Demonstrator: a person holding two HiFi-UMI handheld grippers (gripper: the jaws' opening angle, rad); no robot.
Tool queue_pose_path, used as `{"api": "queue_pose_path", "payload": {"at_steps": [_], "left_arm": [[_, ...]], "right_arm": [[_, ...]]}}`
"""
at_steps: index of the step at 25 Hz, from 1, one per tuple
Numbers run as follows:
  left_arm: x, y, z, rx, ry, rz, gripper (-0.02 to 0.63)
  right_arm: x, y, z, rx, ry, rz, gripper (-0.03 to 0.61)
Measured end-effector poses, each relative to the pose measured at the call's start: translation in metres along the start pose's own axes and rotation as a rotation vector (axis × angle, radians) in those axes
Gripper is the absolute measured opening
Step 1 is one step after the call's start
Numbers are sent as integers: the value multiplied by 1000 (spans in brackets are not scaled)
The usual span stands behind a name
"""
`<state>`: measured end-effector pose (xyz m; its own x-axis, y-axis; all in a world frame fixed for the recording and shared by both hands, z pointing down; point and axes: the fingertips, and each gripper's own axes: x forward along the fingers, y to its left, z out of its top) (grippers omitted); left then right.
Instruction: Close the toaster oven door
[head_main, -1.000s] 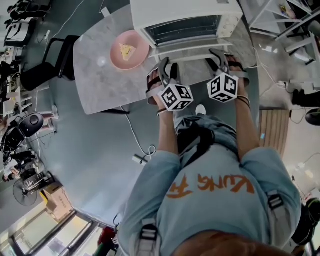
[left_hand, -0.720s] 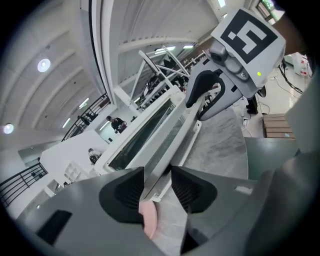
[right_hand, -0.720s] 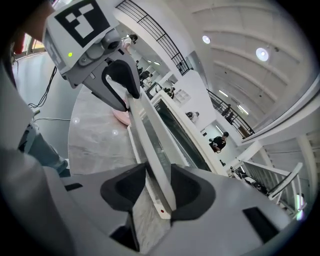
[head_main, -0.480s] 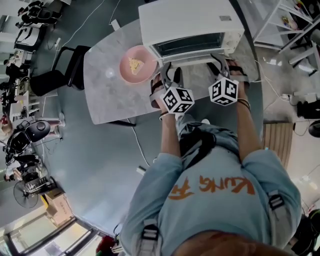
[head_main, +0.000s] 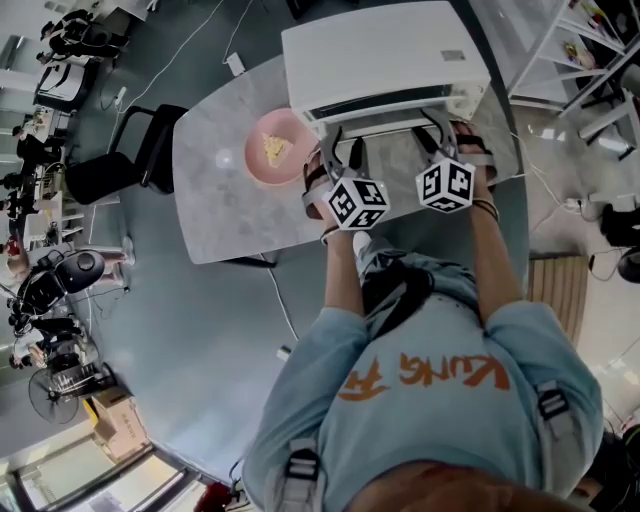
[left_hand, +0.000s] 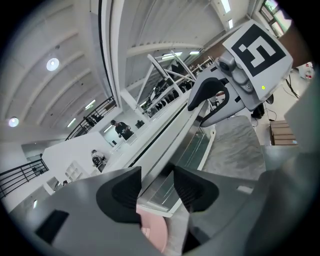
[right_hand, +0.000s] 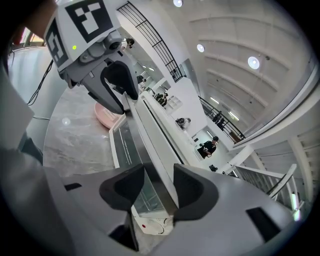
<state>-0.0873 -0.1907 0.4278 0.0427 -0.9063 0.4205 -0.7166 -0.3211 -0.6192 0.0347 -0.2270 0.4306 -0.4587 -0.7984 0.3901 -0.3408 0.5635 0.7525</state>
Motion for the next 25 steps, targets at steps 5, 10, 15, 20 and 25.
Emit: {"api": "queue_pose_path", "payload": {"at_steps": [5,10,15,20,25], "left_arm": [[12,11,5,2,-12,7,190],[19,20,10,1,-25,15,195],[23,22,10,6,-32,25,196],[23,21,11,-6,-34,21,199],[22,18,13,-94,-63,-13,223]], "right_arm": [[13,-11,3,-4,-3,-15,179],[22,-21,5,-12,4,-37,184],[26,-23,5,-18,-1,-54,186],[26,-21,4,-7,14,-21,187],[20,-15,6,88,-21,56,267]]}}
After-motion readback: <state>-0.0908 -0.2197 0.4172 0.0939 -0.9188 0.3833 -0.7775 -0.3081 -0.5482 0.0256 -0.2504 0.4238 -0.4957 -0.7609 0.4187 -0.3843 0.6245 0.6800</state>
